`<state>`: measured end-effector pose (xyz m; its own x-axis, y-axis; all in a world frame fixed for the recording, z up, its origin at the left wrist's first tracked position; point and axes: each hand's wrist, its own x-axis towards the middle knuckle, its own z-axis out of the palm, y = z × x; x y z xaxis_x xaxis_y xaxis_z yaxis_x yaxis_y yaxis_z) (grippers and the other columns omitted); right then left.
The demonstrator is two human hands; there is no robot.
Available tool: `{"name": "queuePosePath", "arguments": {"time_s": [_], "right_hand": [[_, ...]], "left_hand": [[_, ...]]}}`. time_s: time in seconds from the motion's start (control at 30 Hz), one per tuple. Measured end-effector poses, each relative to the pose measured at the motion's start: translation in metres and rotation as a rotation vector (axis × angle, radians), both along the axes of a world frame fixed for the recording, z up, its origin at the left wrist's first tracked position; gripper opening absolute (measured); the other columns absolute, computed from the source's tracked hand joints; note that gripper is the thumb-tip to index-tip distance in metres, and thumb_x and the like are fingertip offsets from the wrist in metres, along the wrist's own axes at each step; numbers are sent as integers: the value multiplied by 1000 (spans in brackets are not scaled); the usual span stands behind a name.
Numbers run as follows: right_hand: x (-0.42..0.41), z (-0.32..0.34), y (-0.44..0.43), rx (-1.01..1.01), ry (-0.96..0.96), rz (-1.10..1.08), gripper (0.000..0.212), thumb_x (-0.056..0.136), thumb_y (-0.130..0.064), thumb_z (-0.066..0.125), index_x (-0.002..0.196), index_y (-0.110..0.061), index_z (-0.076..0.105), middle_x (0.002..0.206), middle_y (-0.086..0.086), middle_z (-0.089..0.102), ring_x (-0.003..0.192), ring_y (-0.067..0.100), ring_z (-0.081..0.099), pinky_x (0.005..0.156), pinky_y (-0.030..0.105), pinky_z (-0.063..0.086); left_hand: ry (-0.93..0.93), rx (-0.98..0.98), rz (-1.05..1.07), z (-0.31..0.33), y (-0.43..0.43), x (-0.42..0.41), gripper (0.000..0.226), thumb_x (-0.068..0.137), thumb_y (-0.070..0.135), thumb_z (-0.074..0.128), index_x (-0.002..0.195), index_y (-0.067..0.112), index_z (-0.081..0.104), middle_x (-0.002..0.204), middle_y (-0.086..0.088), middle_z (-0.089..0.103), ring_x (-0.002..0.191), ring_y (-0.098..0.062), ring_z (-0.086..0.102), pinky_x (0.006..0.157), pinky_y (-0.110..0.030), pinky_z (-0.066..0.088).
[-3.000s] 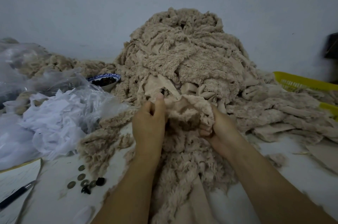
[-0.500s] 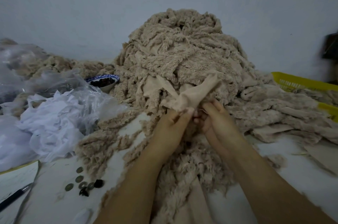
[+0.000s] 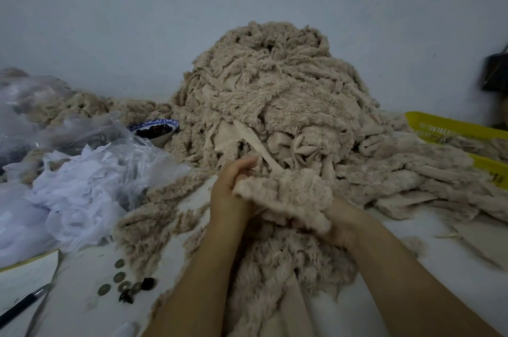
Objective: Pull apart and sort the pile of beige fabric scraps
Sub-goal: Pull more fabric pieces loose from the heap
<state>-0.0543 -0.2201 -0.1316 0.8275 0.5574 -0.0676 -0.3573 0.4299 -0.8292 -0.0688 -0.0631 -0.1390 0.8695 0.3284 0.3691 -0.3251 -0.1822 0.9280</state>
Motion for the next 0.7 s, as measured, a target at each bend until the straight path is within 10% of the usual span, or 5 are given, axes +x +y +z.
{"name": "queuePosePath", "arguments": {"time_s": [0.2,0.37,0.47,0.57,0.7], "right_hand": [[-4,0,-7,-86,193,-110,26,81,-19,58,79,-6,81,87,12,77,74,20,76,61,29,61],[29,15,-45,902,180,-498,38,85,-25,66,109,5,65,98,15,71,75,19,71,62,24,59],[30,-9,-21,193,86,-551,38,94,-35,64,116,-5,65,93,4,66,69,9,63,60,21,55],[29,-28,5,-632,-379,-613,16,99,-30,59,103,-17,68,84,-3,68,60,3,61,54,14,48],[32,-34,8,-1099,-628,-503,38,99,-36,55,133,-20,55,127,0,54,95,6,59,76,14,47]], "left_hand": [[124,-102,105,-8,5,11,42,98,3,41,94,34,69,104,6,70,82,-11,62,71,-27,48],[199,-66,139,-14,6,10,41,101,9,39,96,37,67,105,12,67,87,-2,63,69,-20,51],[230,50,150,-16,5,14,29,100,16,43,100,35,65,111,9,65,101,-14,62,88,-36,53],[314,249,76,-19,2,13,9,97,35,53,91,34,59,102,9,64,88,-10,61,69,-27,47],[387,512,-37,-25,-1,12,24,97,37,58,75,27,56,73,9,60,66,-7,56,49,-14,34]]}}
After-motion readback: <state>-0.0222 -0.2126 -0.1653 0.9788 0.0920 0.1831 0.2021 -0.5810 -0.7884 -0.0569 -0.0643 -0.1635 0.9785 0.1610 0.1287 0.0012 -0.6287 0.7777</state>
